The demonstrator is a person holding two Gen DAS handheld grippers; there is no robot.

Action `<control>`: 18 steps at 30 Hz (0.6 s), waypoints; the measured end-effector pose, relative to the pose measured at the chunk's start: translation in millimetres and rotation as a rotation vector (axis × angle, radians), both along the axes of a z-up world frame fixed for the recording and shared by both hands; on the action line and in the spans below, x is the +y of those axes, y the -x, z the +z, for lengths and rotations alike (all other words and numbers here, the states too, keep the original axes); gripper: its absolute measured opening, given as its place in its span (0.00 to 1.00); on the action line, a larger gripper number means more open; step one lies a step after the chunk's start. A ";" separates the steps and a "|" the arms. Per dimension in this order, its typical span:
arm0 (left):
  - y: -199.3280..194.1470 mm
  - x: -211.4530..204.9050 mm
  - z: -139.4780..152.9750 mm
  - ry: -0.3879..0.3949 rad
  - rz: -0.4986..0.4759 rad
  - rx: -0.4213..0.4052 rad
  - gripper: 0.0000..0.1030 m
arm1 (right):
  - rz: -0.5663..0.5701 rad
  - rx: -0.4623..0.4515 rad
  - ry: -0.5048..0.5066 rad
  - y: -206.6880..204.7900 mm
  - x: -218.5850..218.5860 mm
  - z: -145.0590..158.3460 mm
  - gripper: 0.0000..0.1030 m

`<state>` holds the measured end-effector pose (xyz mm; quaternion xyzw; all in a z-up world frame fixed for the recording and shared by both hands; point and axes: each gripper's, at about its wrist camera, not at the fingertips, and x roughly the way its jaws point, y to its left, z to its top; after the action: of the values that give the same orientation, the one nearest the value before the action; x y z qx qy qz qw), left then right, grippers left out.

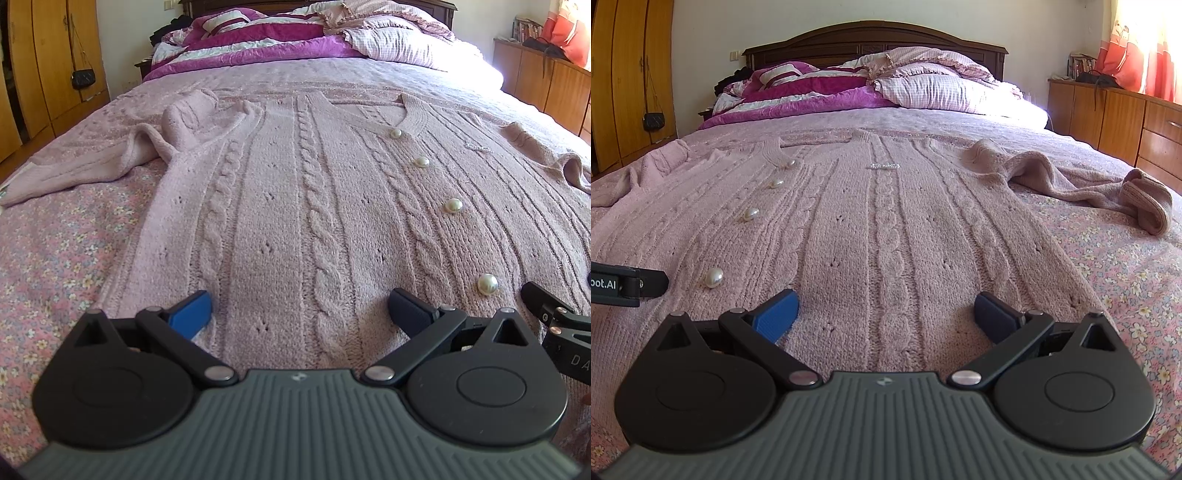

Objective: Fold small clothes

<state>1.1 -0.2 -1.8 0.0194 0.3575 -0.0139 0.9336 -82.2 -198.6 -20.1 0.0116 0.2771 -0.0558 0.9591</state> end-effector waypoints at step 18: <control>-3.7 0.5 1.7 -0.001 0.001 0.020 1.00 | -0.002 0.020 -0.002 -2.1 -1.0 1.6 1.00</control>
<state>4.9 0.3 -0.1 0.0195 0.3670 -0.0133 0.9299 -80.1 -199.6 -18.5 0.0123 0.2865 -0.0568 0.9563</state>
